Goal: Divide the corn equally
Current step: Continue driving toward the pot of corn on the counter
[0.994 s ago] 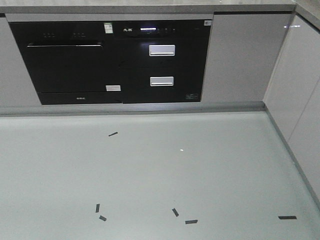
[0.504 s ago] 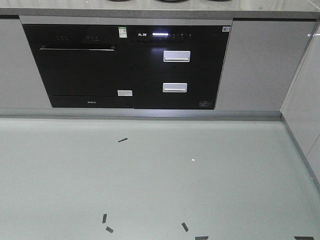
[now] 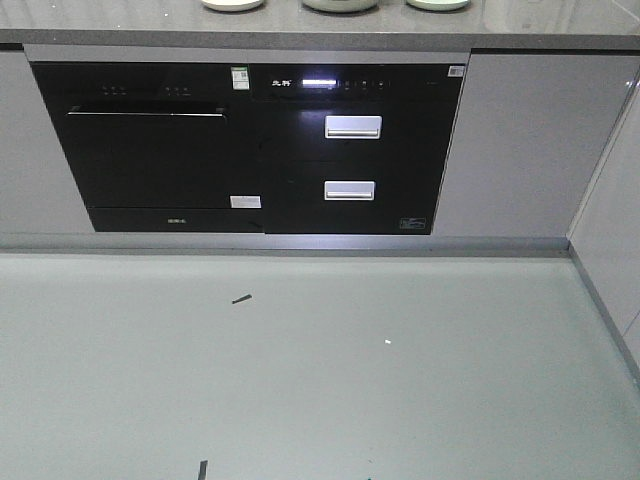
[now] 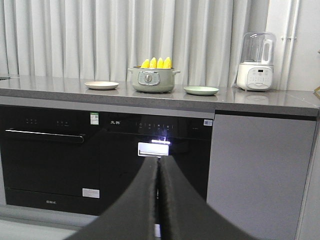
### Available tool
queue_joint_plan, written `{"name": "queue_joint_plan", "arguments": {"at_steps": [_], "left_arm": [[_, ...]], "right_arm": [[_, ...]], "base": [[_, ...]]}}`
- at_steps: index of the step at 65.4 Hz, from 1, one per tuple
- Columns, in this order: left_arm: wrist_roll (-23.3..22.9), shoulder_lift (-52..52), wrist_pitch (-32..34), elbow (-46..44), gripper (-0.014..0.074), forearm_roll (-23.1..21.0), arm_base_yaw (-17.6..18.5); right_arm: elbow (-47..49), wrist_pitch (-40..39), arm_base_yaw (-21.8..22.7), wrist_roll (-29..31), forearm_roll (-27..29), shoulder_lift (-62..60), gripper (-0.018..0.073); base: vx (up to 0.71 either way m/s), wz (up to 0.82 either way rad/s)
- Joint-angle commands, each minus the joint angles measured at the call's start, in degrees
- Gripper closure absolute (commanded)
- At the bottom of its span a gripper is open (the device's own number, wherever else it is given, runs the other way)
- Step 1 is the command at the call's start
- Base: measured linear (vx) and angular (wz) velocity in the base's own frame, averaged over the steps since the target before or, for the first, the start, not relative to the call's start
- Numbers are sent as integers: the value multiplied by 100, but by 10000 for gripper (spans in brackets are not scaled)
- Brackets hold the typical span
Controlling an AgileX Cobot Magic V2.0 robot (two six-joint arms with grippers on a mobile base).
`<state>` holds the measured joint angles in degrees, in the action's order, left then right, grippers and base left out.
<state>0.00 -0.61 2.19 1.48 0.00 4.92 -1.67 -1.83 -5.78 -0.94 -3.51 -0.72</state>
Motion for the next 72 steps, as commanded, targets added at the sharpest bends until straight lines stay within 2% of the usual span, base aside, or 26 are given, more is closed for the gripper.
{"name": "queue_joint_plan", "arguments": {"at_steps": [1,72], "left_arm": [[0,-95,434,85,603,0,-2],[0,-95,434,85,603,0,-2]], "right_arm": [[-42,-453,44,34,-17,-4,570],[-42,-453,44,34,-17,-4,570]], "base": [[18,-2],[16,-4]]}}
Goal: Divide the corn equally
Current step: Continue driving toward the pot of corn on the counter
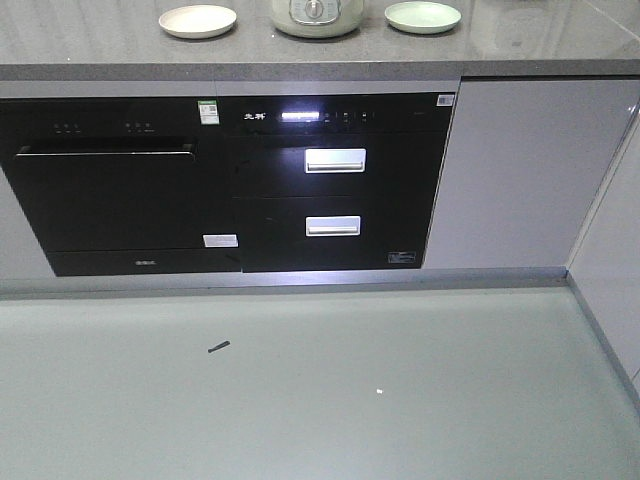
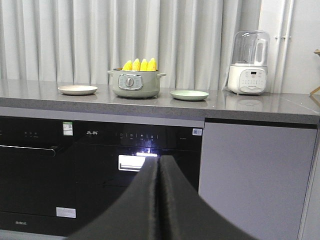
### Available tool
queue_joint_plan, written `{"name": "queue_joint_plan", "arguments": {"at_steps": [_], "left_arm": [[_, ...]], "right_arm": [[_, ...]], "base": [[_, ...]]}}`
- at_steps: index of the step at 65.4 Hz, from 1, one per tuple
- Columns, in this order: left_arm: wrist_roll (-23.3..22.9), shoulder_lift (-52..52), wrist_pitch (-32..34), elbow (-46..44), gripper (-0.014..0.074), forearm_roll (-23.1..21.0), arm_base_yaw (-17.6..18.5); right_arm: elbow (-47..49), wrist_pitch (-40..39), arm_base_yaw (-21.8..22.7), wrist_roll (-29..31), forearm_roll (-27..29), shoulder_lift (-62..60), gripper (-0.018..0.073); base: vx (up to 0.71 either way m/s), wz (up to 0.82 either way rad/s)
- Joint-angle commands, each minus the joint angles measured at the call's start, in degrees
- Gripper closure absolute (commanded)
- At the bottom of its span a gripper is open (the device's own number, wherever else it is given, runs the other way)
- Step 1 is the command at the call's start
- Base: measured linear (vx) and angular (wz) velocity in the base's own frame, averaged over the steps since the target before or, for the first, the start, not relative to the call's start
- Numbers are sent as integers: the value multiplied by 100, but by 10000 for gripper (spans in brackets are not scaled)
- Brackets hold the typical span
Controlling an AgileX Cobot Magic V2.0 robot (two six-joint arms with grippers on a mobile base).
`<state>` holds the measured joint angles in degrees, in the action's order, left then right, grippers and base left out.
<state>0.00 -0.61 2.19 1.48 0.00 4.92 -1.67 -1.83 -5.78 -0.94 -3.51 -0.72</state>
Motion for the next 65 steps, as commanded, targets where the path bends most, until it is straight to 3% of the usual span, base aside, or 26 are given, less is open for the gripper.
{"name": "queue_joint_plan", "arguments": {"at_steps": [1,65], "left_arm": [[0,-95,434,85,603,0,-2],[0,-95,434,85,603,0,-2]], "right_arm": [[-42,-453,44,34,-17,-4,570],[-42,-453,44,34,-17,-4,570]], "base": [[14,-4],[14,-3]]}}
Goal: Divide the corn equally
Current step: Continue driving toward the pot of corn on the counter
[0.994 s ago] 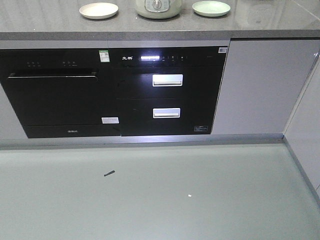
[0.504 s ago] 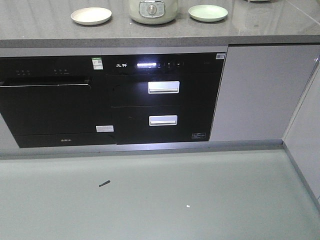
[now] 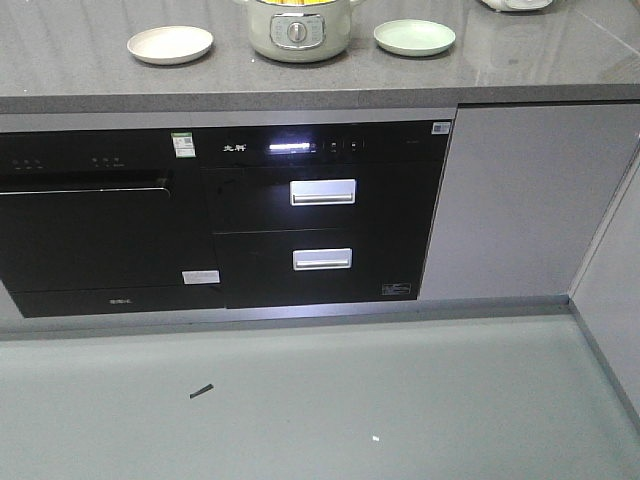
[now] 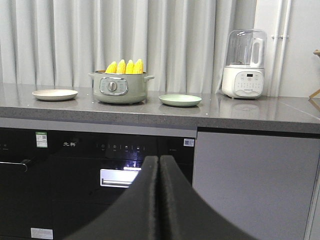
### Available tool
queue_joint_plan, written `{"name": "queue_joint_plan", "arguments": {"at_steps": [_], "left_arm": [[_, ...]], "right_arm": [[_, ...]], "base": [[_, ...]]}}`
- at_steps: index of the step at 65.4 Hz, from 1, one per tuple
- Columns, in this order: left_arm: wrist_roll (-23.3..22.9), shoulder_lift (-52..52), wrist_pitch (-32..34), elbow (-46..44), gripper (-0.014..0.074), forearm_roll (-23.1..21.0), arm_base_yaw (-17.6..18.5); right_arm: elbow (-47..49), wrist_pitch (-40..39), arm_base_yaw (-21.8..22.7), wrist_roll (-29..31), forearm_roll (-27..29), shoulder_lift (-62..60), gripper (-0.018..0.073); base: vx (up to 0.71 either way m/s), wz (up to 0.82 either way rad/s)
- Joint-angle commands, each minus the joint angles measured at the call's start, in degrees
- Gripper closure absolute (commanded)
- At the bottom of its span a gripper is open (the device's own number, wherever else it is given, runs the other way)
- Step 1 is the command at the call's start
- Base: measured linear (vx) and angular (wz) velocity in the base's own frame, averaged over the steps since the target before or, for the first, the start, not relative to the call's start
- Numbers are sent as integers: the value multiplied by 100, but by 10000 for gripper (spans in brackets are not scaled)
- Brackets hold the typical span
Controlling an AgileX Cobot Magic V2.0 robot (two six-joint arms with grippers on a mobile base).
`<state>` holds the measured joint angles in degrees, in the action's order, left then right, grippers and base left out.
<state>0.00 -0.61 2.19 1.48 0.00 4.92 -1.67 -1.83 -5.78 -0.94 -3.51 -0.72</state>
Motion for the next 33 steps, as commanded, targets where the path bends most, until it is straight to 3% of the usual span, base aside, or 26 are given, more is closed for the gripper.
{"name": "queue_joint_plan", "arguments": {"at_steps": [1,33], "left_arm": [[0,-95,434,85,603,0,-2],[0,-95,434,85,603,0,-2]], "right_arm": [[-42,-453,44,34,-17,-4,570],[-42,-453,44,34,-17,-4,570]], "base": [[15,-2],[15,0]]}}
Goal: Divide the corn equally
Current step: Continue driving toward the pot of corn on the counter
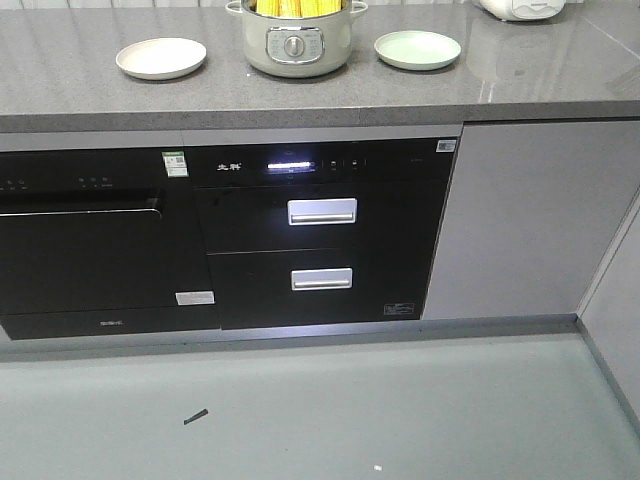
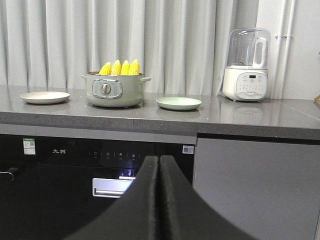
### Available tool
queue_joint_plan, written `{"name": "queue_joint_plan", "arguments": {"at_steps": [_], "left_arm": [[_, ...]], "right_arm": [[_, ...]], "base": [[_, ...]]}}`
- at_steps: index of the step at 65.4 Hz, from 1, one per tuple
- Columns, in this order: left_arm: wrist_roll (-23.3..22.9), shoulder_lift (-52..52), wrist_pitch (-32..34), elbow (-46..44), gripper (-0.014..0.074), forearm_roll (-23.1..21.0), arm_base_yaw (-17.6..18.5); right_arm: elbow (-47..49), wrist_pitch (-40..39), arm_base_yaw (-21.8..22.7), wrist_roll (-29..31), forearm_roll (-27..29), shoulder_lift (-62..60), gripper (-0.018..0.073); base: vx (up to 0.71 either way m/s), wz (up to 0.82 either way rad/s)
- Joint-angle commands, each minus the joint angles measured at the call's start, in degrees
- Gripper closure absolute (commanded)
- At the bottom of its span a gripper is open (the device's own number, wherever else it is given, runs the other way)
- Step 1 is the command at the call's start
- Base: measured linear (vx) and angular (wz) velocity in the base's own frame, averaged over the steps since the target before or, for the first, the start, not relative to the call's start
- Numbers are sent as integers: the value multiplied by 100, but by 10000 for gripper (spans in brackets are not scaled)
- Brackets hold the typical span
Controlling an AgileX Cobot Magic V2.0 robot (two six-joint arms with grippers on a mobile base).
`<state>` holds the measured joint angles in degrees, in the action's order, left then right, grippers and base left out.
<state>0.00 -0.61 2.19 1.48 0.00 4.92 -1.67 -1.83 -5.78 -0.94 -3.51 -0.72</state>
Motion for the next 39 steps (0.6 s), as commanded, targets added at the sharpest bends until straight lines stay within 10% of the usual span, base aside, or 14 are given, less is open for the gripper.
{"name": "queue_joint_plan", "arguments": {"at_steps": [1,39], "left_arm": [[0,-95,434,85,603,0,-2],[0,-95,434,85,603,0,-2]], "right_arm": [[-42,-453,44,34,-17,-4,570],[-42,-453,44,34,-17,-4,570]], "base": [[15,0],[13,1]]}}
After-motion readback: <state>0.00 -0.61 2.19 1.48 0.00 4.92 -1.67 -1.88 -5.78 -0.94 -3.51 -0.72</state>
